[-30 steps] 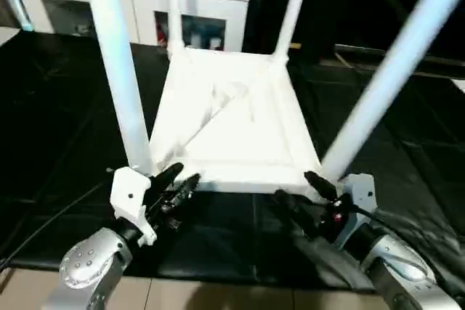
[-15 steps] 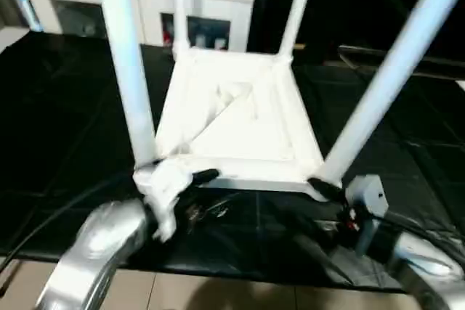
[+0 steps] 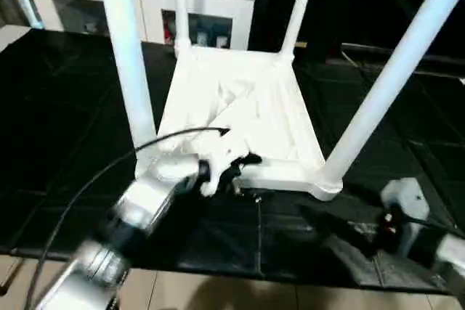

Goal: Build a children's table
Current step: Rotate leg to tighten

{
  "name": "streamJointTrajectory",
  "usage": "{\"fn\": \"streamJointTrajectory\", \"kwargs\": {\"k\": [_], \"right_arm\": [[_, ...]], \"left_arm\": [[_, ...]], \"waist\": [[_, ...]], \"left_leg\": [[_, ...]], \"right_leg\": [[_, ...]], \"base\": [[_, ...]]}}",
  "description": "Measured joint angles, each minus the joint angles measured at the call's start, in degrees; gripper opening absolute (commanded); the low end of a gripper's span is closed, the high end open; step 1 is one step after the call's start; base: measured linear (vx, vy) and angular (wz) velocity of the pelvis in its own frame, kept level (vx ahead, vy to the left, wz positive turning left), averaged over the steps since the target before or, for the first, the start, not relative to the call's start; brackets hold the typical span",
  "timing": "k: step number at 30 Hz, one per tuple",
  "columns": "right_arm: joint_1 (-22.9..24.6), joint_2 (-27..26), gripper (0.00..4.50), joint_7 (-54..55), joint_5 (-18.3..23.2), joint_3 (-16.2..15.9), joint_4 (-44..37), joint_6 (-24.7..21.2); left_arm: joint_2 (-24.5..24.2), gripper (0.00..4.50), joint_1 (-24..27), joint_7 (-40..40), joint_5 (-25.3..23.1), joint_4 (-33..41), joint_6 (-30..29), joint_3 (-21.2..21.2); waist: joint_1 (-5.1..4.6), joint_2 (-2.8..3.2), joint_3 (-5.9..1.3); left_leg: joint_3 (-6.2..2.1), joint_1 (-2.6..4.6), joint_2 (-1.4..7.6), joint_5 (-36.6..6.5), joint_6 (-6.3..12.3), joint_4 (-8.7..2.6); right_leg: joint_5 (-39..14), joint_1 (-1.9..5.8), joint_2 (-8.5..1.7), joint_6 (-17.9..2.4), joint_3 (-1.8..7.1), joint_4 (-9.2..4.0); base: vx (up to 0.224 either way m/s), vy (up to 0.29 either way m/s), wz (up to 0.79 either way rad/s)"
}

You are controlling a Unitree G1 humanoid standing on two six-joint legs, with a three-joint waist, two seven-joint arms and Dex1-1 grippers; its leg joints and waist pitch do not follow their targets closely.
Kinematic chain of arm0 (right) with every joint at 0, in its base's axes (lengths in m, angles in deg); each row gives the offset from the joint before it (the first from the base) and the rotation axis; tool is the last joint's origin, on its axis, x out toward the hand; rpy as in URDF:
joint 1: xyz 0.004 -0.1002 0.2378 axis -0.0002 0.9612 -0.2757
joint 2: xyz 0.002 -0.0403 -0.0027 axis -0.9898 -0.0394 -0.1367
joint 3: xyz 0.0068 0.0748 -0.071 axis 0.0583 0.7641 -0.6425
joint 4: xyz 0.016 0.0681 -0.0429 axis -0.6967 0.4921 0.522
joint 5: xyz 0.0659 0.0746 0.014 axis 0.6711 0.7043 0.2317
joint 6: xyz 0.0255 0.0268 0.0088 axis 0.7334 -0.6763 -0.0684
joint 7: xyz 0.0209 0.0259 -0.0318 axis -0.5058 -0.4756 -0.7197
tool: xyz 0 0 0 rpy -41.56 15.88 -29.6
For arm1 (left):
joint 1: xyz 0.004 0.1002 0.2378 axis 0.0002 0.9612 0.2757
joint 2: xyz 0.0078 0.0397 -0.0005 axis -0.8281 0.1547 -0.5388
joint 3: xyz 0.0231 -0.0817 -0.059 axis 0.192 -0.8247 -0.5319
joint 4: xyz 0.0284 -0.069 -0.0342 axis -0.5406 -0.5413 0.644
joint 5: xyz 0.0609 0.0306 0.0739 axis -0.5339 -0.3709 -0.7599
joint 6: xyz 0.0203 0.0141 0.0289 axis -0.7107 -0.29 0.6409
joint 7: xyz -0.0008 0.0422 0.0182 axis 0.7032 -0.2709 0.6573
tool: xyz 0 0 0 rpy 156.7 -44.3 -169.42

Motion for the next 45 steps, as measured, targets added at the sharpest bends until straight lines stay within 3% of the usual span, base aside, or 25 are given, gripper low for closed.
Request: {"fn": "streamJointTrajectory", "kwargs": {"k": [7,15,25,32,33,36,45], "right_arm": [[1.0,1.0,4.5,-0.3,-0.3,0.0,-0.8,-0.3],[1.8,1.2,4.5,-0.8,-0.8,-0.3,-1.3,-0.3],[2.8,1.2,4.5,-1.4,-0.7,-1.1,-3.7,-0.4],[4.2,1.2,4.5,-1.3,-0.7,-1.1,-4.2,-0.4],[4.2,1.2,4.5,-1.3,-0.7,-1.1,-4.2,-0.4],[4.2,1.2,4.5,-1.3,-0.7,-1.1,-4.6,-0.3],[0.6,0.7,4.5,-1.2,-1.0,-2.4,-4.5,0.3]], "left_arm": [[2.8,3.5,-6.1,0.5,-3.1,-14.8,3.0,0.9],[5.5,2.71,-10.2,1.7,-4.9,-23.8,6.8,0.9],[8.3,1.88,-13.1,4.4,-5.8,-29.9,10.6,0.9],[9.3,1.35,-15.2,4.2,-8.3,-34.4,12.9,0.9],[9.4,1.05,-15.5,4.1,-8.8,-34.8,12.9,1.0],[9.6,0.93,-16.0,4.0,-9.3,-35.7,13.2,1.1],[9.4,0.17,-16.7,5.4,-9.3,-37.7,13.5,-0.9]], "waist": [[0.19,0.72,0.16],[0.19,1.18,0.12],[0.14,1.58,0.12],[0.09,2.23,0.11],[0.05,2.31,0.1],[0.06,2.46,0.13],[-0.37,2.4,0.17]], "left_leg": [[0.0,-0.05,-0.02,0.0,0.08,0.04],[0.01,-0.06,-0.01,0.2,0.41,0.04],[0.01,-0.06,-0.01,0.2,0.43,0.02],[0.01,-0.04,-0.02,0.2,0.43,0.02],[0.01,-0.04,-0.02,0.2,0.43,0.02],[0.01,-0.04,-0.02,0.2,0.43,0.01],[0.03,-0.02,-0.02,0.2,0.44,-0.01]], "right_leg": [[0.0,0.01,-0.05,0.0,-0.04,0.0],[0.0,0.02,-0.06,-0.1,-0.04,0.0],[0.0,0.02,-0.07,-0.1,-0.05,-0.02],[0.0,0.03,-0.07,-0.1,-0.04,-0.03],[0.0,0.03,-0.07,-0.1,-0.04,-0.03],[0.0,0.03,-0.07,-0.1,-0.04,-0.04],[0.0,0.02,-0.07,-0.1,-0.02,-0.04]], "base": [[0.0,0.0,0.0],[0.0,0.0,0.0],[0.0,0.0,0.0],[0.0,0.0,0.0],[0.0,0.0,0.0],[0.0,0.0,0.0],[0.0,0.0,0.0]]}}
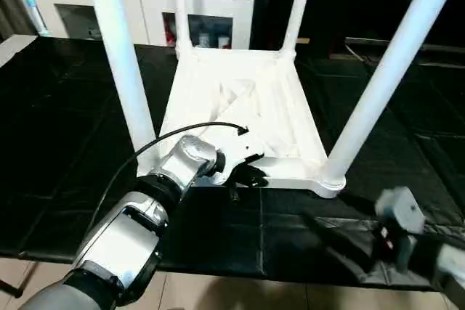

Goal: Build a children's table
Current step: Rotate leg to tighten

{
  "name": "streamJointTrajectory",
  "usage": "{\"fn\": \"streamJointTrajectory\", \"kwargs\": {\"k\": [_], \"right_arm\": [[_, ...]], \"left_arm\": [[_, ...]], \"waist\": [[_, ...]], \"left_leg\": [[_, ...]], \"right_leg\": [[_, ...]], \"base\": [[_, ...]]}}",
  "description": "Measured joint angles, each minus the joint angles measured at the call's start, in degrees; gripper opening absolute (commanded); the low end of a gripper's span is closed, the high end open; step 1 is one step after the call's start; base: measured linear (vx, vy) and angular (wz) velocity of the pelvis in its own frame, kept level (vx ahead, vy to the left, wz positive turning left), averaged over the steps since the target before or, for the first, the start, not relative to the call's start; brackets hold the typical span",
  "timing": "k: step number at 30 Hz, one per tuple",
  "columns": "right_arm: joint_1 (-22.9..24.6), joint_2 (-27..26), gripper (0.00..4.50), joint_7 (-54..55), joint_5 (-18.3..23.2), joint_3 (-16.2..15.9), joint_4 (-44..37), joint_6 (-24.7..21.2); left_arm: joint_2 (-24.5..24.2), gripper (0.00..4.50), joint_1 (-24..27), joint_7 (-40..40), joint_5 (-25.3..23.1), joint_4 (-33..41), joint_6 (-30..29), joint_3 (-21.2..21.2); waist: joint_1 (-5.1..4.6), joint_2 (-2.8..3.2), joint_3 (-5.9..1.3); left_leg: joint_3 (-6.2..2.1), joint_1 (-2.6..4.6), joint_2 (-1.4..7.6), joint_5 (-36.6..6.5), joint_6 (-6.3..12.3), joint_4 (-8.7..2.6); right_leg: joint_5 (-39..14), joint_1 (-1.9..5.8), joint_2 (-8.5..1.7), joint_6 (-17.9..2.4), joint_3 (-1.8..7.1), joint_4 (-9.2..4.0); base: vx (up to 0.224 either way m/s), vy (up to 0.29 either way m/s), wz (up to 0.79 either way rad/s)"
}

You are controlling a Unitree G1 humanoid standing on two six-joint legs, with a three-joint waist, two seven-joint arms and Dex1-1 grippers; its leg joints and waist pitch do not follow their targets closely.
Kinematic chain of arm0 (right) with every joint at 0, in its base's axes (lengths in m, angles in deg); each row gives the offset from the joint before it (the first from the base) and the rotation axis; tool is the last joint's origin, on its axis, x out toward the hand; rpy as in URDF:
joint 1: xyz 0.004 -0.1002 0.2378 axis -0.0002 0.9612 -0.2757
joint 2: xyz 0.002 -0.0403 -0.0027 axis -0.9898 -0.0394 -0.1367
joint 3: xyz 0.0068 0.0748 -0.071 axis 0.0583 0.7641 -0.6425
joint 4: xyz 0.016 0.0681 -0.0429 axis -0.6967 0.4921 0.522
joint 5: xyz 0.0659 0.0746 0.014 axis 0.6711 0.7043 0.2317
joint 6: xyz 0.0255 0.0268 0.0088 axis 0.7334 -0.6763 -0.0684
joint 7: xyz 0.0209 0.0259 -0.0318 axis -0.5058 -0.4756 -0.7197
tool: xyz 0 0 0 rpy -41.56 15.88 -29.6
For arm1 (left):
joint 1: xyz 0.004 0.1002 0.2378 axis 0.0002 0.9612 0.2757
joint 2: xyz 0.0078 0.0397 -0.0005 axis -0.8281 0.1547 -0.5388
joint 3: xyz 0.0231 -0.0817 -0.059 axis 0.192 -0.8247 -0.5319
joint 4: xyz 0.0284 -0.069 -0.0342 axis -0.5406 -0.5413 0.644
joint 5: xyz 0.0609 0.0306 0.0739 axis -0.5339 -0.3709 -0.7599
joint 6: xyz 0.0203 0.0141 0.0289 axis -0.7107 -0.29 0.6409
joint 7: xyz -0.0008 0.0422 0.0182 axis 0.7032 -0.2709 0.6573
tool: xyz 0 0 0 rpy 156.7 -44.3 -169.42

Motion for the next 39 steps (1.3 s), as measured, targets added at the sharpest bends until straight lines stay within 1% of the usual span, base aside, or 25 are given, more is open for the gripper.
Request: {"fn": "streamJointTrajectory", "kwargs": {"k": [1,2,4,6,8,9,10,11,12,14,16,19,21,24,29,30,33,35,36,38,39], "right_arm": [[-0.4,-0.1,4.5,0.0,-0.1,-0.1,0.1,0.1],[-0.7,-0.2,4.5,0.0,-0.2,-0.1,0.2,0.3],[-1.5,-0.6,4.5,0.0,-0.3,-0.4,0.9,0.8],[-2.8,-1.0,4.5,0.0,-0.5,-0.8,1.7,1.2],[-4.4,-1.3,4.5,0.0,-0.8,-1.7,2.8,1.3],[-5.5,-1.8,4.5,-0.1,-1.0,-2.3,3.2,1.3],[-5.7,-2.0,4.5,-0.1,-1.0,-2.5,3.2,1.5],[-5.8,-2.0,4.5,-0.2,-1.0,-2.9,3.3,1.5],[-6.4,-2.1,4.5,-0.3,-1.0,-3.6,3.3,1.6],[-6.9,-2.2,4.5,-0.7,-1.0,-4.2,3.4,1.9],[-7.2,-2.3,4.5,-1.0,-1.1,-4.4,3.9,2.1],[-7.5,-2.6,4.5,-1.2,-1.4,-4.5,5.3,2.3],[-7.9,-2.7,4.5,-1.2,-1.8,-4.8,5.6,2.4],[-8.7,-2.9,4.5,-1.4,-1.8,-5.7,6.0,3.0],[-9.3,-2.9,4.5,-2.0,-1.8,-6.2,6.8,3.7],[-9.3,-3.1,4.5,-2.2,-1.9,-6.2,7.5,3.7],[-9.3,-3.4,4.5,-2.3,-2.3,-6.4,7.8,3.7],[-9.3,-3.4,4.5,-2.3,-2.3,-6.5,7.8,3.8],[-9.3,-3.4,4.5,-2.2,-2.3,-6.5,7.8,3.8],[-9.2,-3.4,4.5,-2.2,-2.3,-6.5,7.8,3.9],[-9.2,-3.4,4.5,-2.2,-2.3,-6.5,7.8,3.9]], "left_arm": [[-0.2,0.07,0.1,0.3,0.0,0.2,0.0,0.0],[-0.6,0.07,0.6,0.7,0.2,0.8,-0.1,-0.3],[-2.1,0.02,1.9,1.7,0.6,3.2,-0.9,-0.7],[-4.1,0.02,3.8,2.9,1.1,6.5,-1.7,-1.1],[-6.6,0.02,6.6,4.1,1.7,11.5,-3.2,-1.5],[-9.0,0.02,9.6,5.2,2.1,16.9,-5.1,-2.1],[-10.6,0.02,11.2,6.1,2.7,19.9,-6.1,-2.3],[-11.6,0.02,12.3,6.9,2.9,22.1,-6.9,-2.5],[-13.4,0.02,14.6,7.5,3.1,26.0,-8.0,-3.2],[-16.1,0.02,17.9,8.6,4.0,31.6,-9.9,-3.8],[-19.8,0.02,22.4,10.1,5.4,38.5,-11.4,-5.0],[-23.7,0.02,26.9,12.5,7.1,44.4,-12.5,-6.2],[-24.8,0.02,28.3,12.6,7.4,46.5,-13.6,-6.4],[-25.2,0.02,29.6,11.6,7.2,48.8,-13.6,-6.7],[-24.7,0.02,30.0,10.0,6.7,49.8,-13.4,-6.7],[-24.6,0.57,30.0,9.7,6.7,50.0,-13.4,-6.7],[-23.9,0.62,30.0,8.1,6.9,50.0,-13.3,-7.0],[-23.7,0.92,30.1,7.9,7.0,50.0,-13.1,-7.0],[-23.4,1.0,30.1,7.5,7.2,50.1,-13.3,-7.1],[-22.3,1.0,30.2,6.7,7.9,51.3,-14.7,-7.8],[-21.6,1.0,30.1,6.3,8.8,52.9,-15.9,-8.1]], "waist": [[-0.12,0.0,0.0],[-0.3,0.0,0.0],[-1.19,-0.03,0.02],[-2.05,-0.16,0.06],[-2.72,-0.28,0.13],[-3.15,-0.29,0.12],[-3.19,-0.28,0.12],[-3.05,-0.26,0.1],[-3.01,-0.28,0.1],[-3.02,-0.31,0.1],[-3.02,-0.36,0.09],[-2.39,-0.59,0.07],[-1.93,-0.64,0.08],[-1.43,-1.0,0.13],[-1.22,-1.09,0.17],[-1.22,-1.09,0.17],[-1.02,-1.08,0.17],[-0.83,-1.11,0.18],[-0.76,-1.1,0.18],[-0.61,-1.11,0.19],[-0.35,-1.12,0.18]], "left_leg": [[0.01,-0.01,0.0,0.0,0.0,-0.02],[0.03,-0.02,0.0,0.0,0.03,-0.04],[0.04,-0.02,0.0,0.0,0.06,-0.11],[0.08,-0.17,0.01,0.0,0.06,-0.26],[0.2,-0.04,0.1,0.0,0.05,-0.42],[0.27,-0.05,0.18,0.0,0.05,-0.51],[0.31,-0.08,0.2,0.0,0.05,-0.59],[0.35,-0.12,0.23,0.0,0.04,-0.64],[0.45,-0.17,0.26,0.0,0.04,-0.68],[0.49,-0.43,0.32,0.0,0.04,-0.68],[0.56,-0.54,0.35,0.0,0.04,-0.68],[0.54,-0.48,0.36,0.0,0.04,-0.63],[0.56,-0.45,0.35,0.0,0.04,-0.5],[0.57,-0.44,0.36,0.0,0.03,-0.36],[0.6,-0.45,0.35,0.0,-0.01,-0.32],[0.61,-0.46,0.35,0.0,-0.01,-0.33],[0.59,-0.5,0.39,0.0,-0.02,-0.33],[0.59,-0.51,0.39,0.0,-0.02,-0.32],[0.59,-0.51,0.39,0.0,-0.02,-0.3],[0.59,-0.53,0.39,0.0,-0.02,-0.25],[0.6,-0.53,0.39,0.0,-0.02,-0.23]], "right_leg": [[0.0,-0.02,0.0,0.0,0.01,-0.01],[0.0,-0.03,0.0,0.0,0.02,-0.04],[0.0,-0.05,0.01,0.0,0.02,-0.06],[-0.1,-0.08,0.01,-0.1,-0.02,-0.07],[-0.1,-0.09,0.03,-0.2,-0.02,-0.06],[-0.1,-0.19,0.04,-0.2,-0.05,-0.06],[-0.2,-0.27,0.05,-0.3,-0.07,-0.05],[-0.2,-0.36,0.05,-0.3,-0.12,-0.04],[-0.2,-0.53,0.06,-0.4,-0.07,-0.01],[-0.2,-0.78,0.1,-0.4,-0.07,0.01],[-0.3,-0.93,0.11,-0.4,-0.05,0.01],[-0.3,-0.97,0.11,-0.5,-0.11,0.0],[-0.3,-0.96,0.06,-0.4,-0.11,0.02],[-0.2,-0.9,0.04,-0.4,-0.09,0.04],[-0.1,-0.9,0.02,-0.4,-0.06,0.04],[-0.1,-0.92,0.02,-0.4,-0.06,0.04],[-0.1,-0.94,0.04,-0.4,-0.1,0.05],[-0.1,-0.95,0.04,-0.4,-0.1,0.05],[-0.1,-0.94,0.04,-0.3,-0.1,0.05],[-0.1,-0.93,0.03,-0.3,-0.1,0.06],[-0.1,-0.92,0.02,-0.3,-0.1,0.06]], "base": [[0.0,0.0,0.0],[0.0,0.0,0.0],[0.0,0.0,0.0],[0.0,0.0,0.0],[0.0,0.0,0.0],[0.0,0.0,0.0],[0.0,0.0,0.0],[0.0,0.0,0.0],[0.0,0.0,0.0],[0.0,0.0,0.0],[0.0,0.0,0.0],[0.0,0.0,0.0],[0.0,0.0,0.0],[0.0,0.0,0.0],[0.0,0.0,0.0],[0.0,0.0,0.0],[0.0,0.0,0.0],[0.0,0.0,0.0],[0.0,0.0,0.0],[0.0,0.0,0.0],[0.0,0.0,0.0]]}}
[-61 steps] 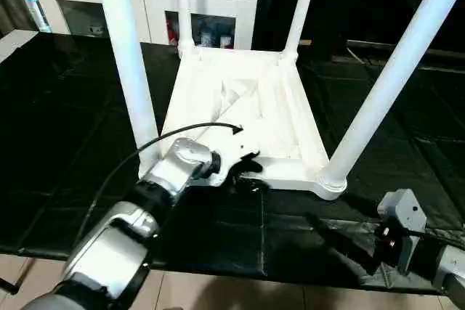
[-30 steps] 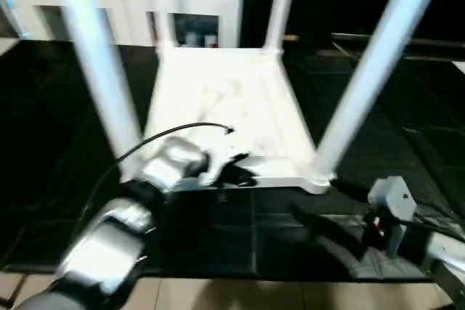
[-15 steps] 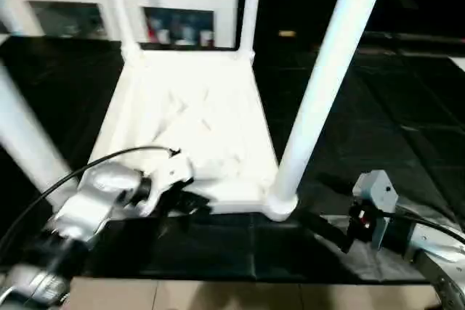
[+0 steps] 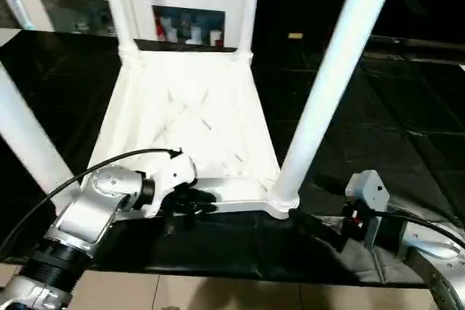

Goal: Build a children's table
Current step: Rotate leg to tighten

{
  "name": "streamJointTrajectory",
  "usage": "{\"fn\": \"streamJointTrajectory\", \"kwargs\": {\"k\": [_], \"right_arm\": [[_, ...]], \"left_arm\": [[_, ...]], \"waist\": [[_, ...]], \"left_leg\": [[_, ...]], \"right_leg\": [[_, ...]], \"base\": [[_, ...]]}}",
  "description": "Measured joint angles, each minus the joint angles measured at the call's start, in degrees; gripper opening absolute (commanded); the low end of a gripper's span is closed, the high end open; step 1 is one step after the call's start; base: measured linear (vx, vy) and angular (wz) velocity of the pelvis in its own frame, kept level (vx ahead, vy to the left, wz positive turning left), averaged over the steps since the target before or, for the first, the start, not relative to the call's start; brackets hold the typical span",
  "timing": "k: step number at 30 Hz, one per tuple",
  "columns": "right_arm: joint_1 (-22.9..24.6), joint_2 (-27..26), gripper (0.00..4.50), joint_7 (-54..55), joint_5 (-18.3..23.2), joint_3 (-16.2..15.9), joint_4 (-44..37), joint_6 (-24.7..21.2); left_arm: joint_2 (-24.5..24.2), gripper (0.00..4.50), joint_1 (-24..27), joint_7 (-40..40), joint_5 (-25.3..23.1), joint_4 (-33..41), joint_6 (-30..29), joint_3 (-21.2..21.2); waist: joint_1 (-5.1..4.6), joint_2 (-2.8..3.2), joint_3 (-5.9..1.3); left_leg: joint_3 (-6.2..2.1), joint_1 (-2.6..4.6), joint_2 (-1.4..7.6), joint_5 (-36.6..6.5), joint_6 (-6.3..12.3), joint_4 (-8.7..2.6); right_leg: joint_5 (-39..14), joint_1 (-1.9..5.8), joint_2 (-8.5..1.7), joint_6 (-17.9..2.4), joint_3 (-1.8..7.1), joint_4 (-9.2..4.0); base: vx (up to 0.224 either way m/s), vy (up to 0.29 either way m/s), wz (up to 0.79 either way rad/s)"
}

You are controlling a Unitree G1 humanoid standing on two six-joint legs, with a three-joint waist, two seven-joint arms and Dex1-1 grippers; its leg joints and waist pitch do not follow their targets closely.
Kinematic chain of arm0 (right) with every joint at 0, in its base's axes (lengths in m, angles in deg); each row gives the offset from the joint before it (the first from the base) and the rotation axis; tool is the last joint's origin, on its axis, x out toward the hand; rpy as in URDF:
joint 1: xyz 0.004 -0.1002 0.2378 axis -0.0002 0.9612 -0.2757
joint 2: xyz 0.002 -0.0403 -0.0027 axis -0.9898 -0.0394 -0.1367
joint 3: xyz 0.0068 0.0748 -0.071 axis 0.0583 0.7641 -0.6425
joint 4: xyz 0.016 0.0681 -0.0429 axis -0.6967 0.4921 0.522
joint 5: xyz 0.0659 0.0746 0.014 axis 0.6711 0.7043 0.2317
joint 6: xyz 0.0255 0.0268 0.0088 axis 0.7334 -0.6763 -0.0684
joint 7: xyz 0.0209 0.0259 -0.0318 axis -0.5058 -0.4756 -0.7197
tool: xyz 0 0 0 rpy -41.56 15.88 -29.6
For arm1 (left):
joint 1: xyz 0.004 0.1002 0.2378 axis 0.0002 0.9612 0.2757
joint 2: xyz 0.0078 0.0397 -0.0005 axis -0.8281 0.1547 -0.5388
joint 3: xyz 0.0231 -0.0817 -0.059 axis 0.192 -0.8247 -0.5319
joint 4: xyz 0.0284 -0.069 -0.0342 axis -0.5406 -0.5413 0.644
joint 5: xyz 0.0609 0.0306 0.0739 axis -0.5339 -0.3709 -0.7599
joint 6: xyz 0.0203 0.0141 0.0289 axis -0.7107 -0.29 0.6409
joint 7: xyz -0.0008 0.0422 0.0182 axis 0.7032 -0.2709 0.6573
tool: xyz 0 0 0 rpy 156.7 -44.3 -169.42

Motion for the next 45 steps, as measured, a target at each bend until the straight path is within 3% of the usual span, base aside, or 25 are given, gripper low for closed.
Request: {"fn": "streamJointTrajectory", "kwargs": {"k": [4,8,9,11,19,28,44,45], "right_arm": [[0.0,0.0,4.5,-0.1,0.0,0.0,0.0,0.5],[0.0,0.0,4.5,-0.1,-0.1,0.0,0.0,0.5],[0.0,0.0,4.5,-0.1,-0.1,0.0,0.0,0.5],[0.0,0.0,4.5,-0.1,-0.2,0.0,0.0,0.5],[0.0,0.0,4.5,-0.2,-0.5,-0.2,0.0,0.5],[-0.6,-0.2,4.5,0.9,-0.7,-0.1,0.4,0.3],[1.5,-0.2,4.5,2.1,-0.8,0.0,-0.4,0.2],[1.5,-0.2,4.5,2.1,-0.8,0.0,-0.4,0.2]], "left_arm": [[2.9,1.0,0.0,-1.9,1.0,3.7,-4.0,0.6],[4.9,1.0,0.0,-4.3,0.5,4.1,-5.5,2.0],[5.6,1.32,0.0,-5.2,0.1,4.1,-5.7,2.3],[6.2,1.32,-0.1,-6.6,-1.0,3.7,-6.0,3.1],[7.1,1.36,-4.8,-8.1,-3.8,1.1,-8.8,6.1],[8.0,1.36,-8.5,-7.0,-4.5,-2.7,-9.8,8.3],[7.2,1.36,-8.0,-3.8,-3.6,-2.3,-13.1,10.7],[7.1,1.19,-8.0,-3.8,-3.8,-2.6,-12.6,11.0]], "waist": [[0.76,0.0,0.0],[0.9,0.02,-0.01],[0.9,0.02,-0.01],[0.9,0.01,-0.02],[0.97,0.01,-0.02],[0.98,0.69,-0.28],[0.85,1.09,-0.38],[0.85,1.1,-0.37]], "left_leg": [[0.01,0.03,0.01,0.0,0.0,0.01],[0.01,0.03,0.02,0.0,-0.01,0.01],[0.01,0.02,0.02,0.0,-0.01,0.01],[0.01,0.01,0.02,0.0,-0.01,0.02],[0.0,0.01,0.02,0.0,-0.01,0.12],[-0.01,0.02,0.02,0.0,-0.01,0.16],[-0.02,0.01,0.02,0.0,-0.02,0.16],[-0.02,0.01,0.02,0.0,-0.02,0.16]], "right_leg": [[0.0,0.01,0.0,0.0,0.0,0.02],[0.0,0.0,0.01,0.0,0.0,0.05],[0.0,0.0,0.01,0.0,0.0,0.05],[0.0,0.0,0.01,0.0,0.0,0.05],[0.1,0.02,0.01,0.1,0.01,0.06],[0.1,0.07,0.01,0.1,0.01,0.07],[0.1,0.06,0.01,0.1,0.0,0.06],[0.1,0.06,0.01,0.1,0.0,0.06]], "base": [[0.0,0.0,0.0],[0.0,0.0,0.0],[0.0,0.0,0.0],[0.0,0.0,0.0],[0.0,0.0,0.0],[0.0,0.0,0.0],[0.0,0.0,0.0],[0.0,0.0,0.0]]}}
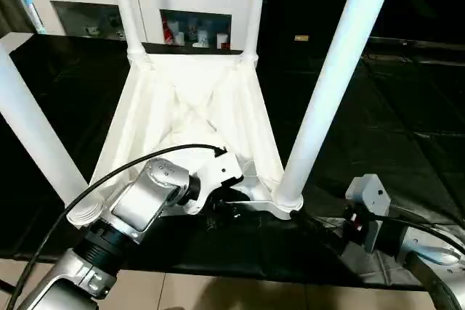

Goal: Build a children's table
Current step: Rotate leg to tighten

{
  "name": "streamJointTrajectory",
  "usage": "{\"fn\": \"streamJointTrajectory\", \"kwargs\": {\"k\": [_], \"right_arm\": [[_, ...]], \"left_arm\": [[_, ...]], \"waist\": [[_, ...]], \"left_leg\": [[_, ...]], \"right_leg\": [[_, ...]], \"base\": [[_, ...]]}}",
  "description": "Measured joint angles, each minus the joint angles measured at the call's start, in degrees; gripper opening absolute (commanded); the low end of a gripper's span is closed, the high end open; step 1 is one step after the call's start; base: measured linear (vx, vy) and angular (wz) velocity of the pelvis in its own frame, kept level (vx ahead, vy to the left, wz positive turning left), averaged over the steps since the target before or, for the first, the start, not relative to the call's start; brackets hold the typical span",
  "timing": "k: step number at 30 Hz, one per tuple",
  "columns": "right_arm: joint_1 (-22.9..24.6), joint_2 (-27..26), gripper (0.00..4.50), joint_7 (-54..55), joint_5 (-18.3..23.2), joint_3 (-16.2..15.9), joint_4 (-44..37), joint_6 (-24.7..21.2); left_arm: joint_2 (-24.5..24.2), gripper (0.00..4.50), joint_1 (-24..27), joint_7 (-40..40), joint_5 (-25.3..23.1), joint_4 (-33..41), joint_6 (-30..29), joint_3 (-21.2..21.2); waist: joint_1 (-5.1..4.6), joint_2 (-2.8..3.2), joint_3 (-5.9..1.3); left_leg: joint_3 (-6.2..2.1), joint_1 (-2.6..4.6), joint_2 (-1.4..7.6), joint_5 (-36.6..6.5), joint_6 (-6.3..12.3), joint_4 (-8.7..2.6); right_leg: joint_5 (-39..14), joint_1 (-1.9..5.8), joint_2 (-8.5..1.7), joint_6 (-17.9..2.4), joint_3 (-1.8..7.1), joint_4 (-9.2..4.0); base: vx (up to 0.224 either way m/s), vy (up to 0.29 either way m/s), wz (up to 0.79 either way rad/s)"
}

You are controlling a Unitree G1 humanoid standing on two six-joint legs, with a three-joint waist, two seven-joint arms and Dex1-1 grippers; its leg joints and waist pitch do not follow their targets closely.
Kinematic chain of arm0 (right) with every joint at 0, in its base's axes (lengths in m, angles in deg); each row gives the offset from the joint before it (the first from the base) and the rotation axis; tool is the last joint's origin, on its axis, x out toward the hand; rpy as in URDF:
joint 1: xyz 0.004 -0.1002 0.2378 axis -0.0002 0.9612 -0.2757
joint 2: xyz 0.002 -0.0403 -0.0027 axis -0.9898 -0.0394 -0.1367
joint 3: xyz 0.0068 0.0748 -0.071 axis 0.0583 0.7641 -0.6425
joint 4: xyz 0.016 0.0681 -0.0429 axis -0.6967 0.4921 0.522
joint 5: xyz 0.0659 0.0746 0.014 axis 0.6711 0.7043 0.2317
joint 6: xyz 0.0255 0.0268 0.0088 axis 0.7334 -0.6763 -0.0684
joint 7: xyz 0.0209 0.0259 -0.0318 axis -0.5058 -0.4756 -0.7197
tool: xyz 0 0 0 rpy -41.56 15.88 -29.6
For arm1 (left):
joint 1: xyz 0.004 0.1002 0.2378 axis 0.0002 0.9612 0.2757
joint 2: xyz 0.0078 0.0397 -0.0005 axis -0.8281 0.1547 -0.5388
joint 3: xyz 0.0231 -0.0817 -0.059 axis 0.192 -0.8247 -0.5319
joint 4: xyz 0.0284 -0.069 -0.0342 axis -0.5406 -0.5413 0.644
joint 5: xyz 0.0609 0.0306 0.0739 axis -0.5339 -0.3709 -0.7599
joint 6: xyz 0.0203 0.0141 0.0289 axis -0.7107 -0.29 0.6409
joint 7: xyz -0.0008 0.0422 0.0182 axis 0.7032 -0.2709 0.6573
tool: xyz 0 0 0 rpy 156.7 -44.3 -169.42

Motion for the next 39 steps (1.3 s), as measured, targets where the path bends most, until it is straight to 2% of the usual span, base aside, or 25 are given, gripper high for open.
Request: {"fn": "streamJointTrajectory", "kwargs": {"k": [12,24,32,36,39], "right_arm": [[0.2,0.0,4.5,0.1,-0.1,0.0,-0.4,0.0],[-0.1,0.0,4.5,0.1,-0.1,0.0,-0.3,-0.4],[-0.1,0.0,4.5,0.1,-0.1,0.0,-0.3,-0.4],[-0.1,0.0,4.5,0.0,-0.1,0.0,-0.1,-0.2],[-0.9,-0.1,4.5,-0.5,1.0,0.0,0.1,-0.9]], "left_arm": [[0.3,0.09,-0.5,-1.1,-0.6,-1.6,3.2,0.0],[-1.9,0.04,-1.0,1.4,-2.4,-2.1,10.4,2.3],[-1.8,0.04,-1.0,1.8,-2.7,-2.5,10.8,2.3],[-1.5,0.04,-1.0,2.5,-1.4,-2.9,8.8,1.3],[-2.3,0.04,-1.0,4.2,-0.3,-4.3,10.4,0.8]], "waist": [[0.0,0.06,0.01],[-0.1,0.1,0.0],[-0.04,0.14,-0.03],[-0.05,0.14,-0.03],[-0.31,0.14,-0.03]], "left_leg": [[0.0,0.0,0.0,0.0,0.0,0.0],[0.0,-0.01,0.01,0.0,0.02,-0.01],[0.0,0.0,0.01,0.0,0.01,-0.01],[0.0,0.0,0.01,0.0,0.01,-0.01],[0.01,0.0,0.01,0.0,0.01,-0.01]], "right_leg": [[0.0,0.0,0.0,0.0,0.0,-0.01],[0.0,0.0,0.0,0.0,0.0,-0.04],[0.0,0.01,0.0,0.0,0.0,-0.04],[0.0,0.01,0.0,0.0,0.0,-0.03],[0.0,-0.01,0.01,0.0,0.0,-0.03]], "base": [[0.0,0.0,0.0],[0.0,0.0,0.0],[0.0,0.0,0.0],[0.0,0.0,0.0],[0.0,0.0,0.0]]}}
